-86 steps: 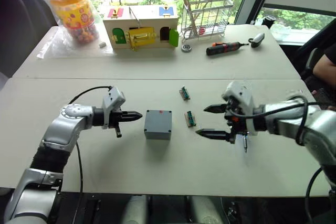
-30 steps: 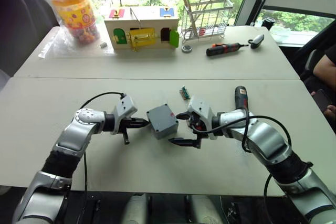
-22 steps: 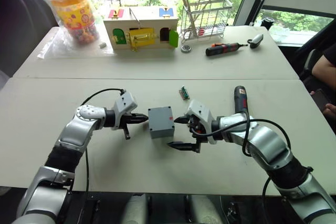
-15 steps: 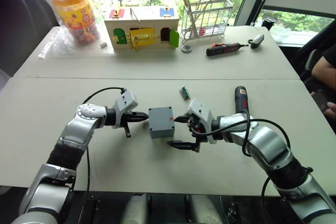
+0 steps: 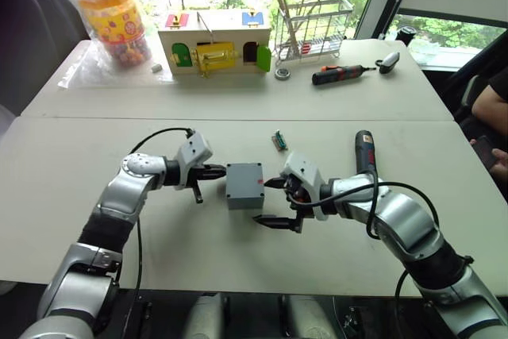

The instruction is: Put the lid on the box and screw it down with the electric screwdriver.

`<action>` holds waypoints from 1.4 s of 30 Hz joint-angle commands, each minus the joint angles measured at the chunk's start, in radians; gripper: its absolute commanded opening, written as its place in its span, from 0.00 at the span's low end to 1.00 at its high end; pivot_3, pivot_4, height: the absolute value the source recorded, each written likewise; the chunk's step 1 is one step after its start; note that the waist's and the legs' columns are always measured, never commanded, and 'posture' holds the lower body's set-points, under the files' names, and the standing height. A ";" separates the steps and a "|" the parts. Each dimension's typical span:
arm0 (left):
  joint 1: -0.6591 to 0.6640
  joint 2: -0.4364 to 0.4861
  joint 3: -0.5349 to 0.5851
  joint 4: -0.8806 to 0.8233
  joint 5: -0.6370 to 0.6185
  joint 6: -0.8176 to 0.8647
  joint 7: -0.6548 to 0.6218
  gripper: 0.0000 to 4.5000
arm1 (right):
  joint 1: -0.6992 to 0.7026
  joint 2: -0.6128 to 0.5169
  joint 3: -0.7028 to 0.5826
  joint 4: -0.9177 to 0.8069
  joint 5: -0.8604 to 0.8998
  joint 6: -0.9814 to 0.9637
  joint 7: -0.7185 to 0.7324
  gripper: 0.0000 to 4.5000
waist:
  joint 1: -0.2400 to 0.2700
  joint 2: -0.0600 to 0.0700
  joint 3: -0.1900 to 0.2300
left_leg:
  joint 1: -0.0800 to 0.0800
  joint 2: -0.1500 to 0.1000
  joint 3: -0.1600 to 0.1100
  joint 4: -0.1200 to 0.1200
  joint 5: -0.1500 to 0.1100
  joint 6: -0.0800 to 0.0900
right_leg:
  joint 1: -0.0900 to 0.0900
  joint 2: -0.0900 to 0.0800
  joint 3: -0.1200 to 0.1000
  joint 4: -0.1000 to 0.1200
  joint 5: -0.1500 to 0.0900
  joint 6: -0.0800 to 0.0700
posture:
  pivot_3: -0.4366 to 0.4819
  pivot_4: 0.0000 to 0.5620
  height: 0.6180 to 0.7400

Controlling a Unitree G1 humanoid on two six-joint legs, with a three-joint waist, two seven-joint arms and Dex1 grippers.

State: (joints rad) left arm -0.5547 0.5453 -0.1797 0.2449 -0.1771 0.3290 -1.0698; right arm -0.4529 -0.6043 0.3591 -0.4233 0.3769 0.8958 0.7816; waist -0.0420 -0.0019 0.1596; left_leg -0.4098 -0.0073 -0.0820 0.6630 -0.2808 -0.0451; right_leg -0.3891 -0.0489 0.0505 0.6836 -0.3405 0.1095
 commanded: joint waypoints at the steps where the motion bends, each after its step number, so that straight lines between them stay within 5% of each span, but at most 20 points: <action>1: -0.022 -0.007 0.007 -0.002 0.004 -0.026 0.002 0.00 | -0.005 0.001 -0.040 -0.050 0.017 0.007 -0.008 1.00 | 0.001 0.000 0.000 | 0.000 0.000 0.000 0.000 0.000 0.000 | 0.000 0.000 0.000 0.000 0.000 0.000 | 0.48 0.27 1.00; 6: -0.027 -0.004 0.011 0.007 0.008 -0.034 0.002 0.00 | -0.006 -0.040 -0.078 -0.075 0.017 0.020 0.001 1.00 | 0.001 0.000 0.000 | 0.000 0.000 0.000 0.000 0.000 0.000 | 0.000 0.000 0.000 0.000 0.000 0.000 | 0.48 0.27 1.00; 12: -0.032 0.025 0.062 0.010 -0.018 -0.013 0.008 0.00 | -0.064 -0.086 -0.309 -0.048 0.174 0.090 0.054 1.00 | 0.001 0.000 0.000 | 0.000 0.000 0.000 0.000 0.000 0.000 | 0.000 0.000 0.000 0.000 0.000 0.000 | 0.48 0.27 1.00; 16: -0.041 0.035 0.137 -0.020 -0.088 0.059 0.019 0.00 | -0.147 0.001 -0.401 0.149 0.125 -0.087 -0.021 1.00 | -0.004 -0.001 0.000 | 0.000 0.001 0.000 0.000 0.000 0.000 | 0.000 0.001 0.000 0.000 0.000 0.000 | 0.48 0.27 1.00; 24: -0.054 0.083 0.207 -0.124 -0.165 0.179 0.027 0.00 | -0.340 0.198 -0.298 0.712 -0.050 -0.377 -0.048 1.00 | -0.007 -0.001 0.000 | 0.000 0.000 0.001 0.000 0.002 -0.004 | -0.001 0.000 0.000 0.001 0.000 0.000 | 0.48 0.27 1.00; 34: 0.027 0.118 0.237 -0.234 -0.208 0.239 0.071 0.00 | -0.440 0.297 -0.261 1.078 -0.183 -0.607 -0.029 1.00 | -0.027 0.000 0.000 | 0.000 0.000 0.001 -0.001 0.004 -0.008 | -0.001 -0.001 0.000 0.002 0.000 0.000 | 0.48 0.27 1.00; 38: 0.044 0.119 0.233 -0.246 -0.213 0.242 0.083 0.00 | -0.462 0.312 -0.271 1.157 -0.212 -0.660 -0.035 0.76 | -0.030 0.000 0.000 | 0.000 0.000 0.001 -0.001 0.004 -0.008 | -0.002 0.000 0.000 0.002 0.000 0.000 | 0.48 0.27 1.00; 42: 0.041 0.119 0.227 -0.241 -0.215 0.240 0.088 0.00 | -0.481 0.321 -0.285 1.212 -0.224 -0.691 -0.038 0.76 | -0.030 0.000 0.000 | 0.000 0.000 0.001 -0.001 0.004 -0.008 | -0.002 0.000 0.000 0.002 0.000 0.000 | 0.48 0.27 1.00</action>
State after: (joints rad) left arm -0.5101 0.6556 0.0287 0.0270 -0.3823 0.5755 -0.9845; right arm -0.9049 -0.2888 0.0917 0.7925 0.1565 0.2312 0.7438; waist -0.0719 -0.0024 0.1595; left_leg -0.4096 -0.0069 -0.0810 0.6618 -0.2763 -0.0530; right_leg -0.3909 -0.0487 0.0508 0.6857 -0.3404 0.1094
